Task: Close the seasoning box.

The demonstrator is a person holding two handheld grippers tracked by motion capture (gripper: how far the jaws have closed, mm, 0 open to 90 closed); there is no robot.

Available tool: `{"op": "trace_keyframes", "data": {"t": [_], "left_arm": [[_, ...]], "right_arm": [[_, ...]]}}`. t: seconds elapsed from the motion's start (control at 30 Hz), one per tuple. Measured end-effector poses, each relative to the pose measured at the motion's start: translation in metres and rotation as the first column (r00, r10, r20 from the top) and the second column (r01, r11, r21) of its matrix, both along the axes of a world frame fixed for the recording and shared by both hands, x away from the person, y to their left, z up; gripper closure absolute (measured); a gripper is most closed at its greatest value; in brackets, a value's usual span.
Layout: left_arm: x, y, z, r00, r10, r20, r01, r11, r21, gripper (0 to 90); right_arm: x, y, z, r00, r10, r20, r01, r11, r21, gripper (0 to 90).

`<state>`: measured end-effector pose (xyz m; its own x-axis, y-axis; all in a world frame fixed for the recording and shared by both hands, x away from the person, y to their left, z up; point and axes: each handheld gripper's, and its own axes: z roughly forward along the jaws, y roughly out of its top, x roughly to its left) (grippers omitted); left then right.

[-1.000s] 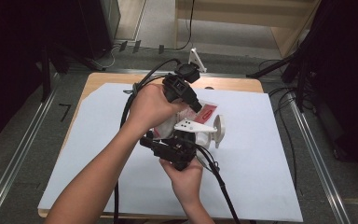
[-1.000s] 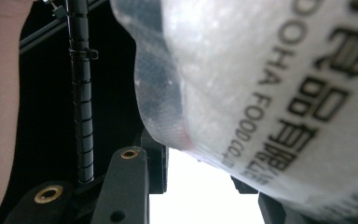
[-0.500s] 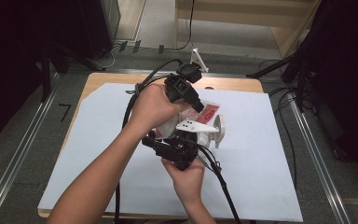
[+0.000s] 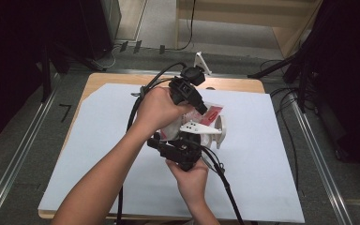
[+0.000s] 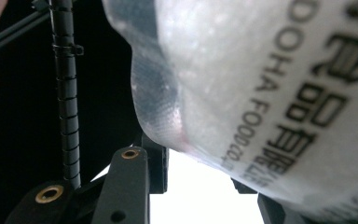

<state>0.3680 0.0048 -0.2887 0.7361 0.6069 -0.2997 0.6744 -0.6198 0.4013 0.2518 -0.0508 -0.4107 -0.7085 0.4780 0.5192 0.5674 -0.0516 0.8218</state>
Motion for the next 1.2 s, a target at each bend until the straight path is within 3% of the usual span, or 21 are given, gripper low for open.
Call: {"op": "trace_keyframes", "data": {"t": [0.27,1.2], "left_arm": [[0.002,0.0022,-0.0011,0.9997,0.013,-0.022,-0.013,0.9999,-0.006,86.6],[0.0004,0.0003,-0.0031,0.9998,0.01,-0.019,-0.01,0.9999,-0.003,87.1]], "right_arm": [[-0.0018,-0.0002,-0.0031,0.9999,-0.002,0.013,0.002,1.0,0.002,64.7],[-0.0044,0.0004,-0.0057,0.9999,-0.003,0.016,0.003,1.0,0.001,64.9]]}}
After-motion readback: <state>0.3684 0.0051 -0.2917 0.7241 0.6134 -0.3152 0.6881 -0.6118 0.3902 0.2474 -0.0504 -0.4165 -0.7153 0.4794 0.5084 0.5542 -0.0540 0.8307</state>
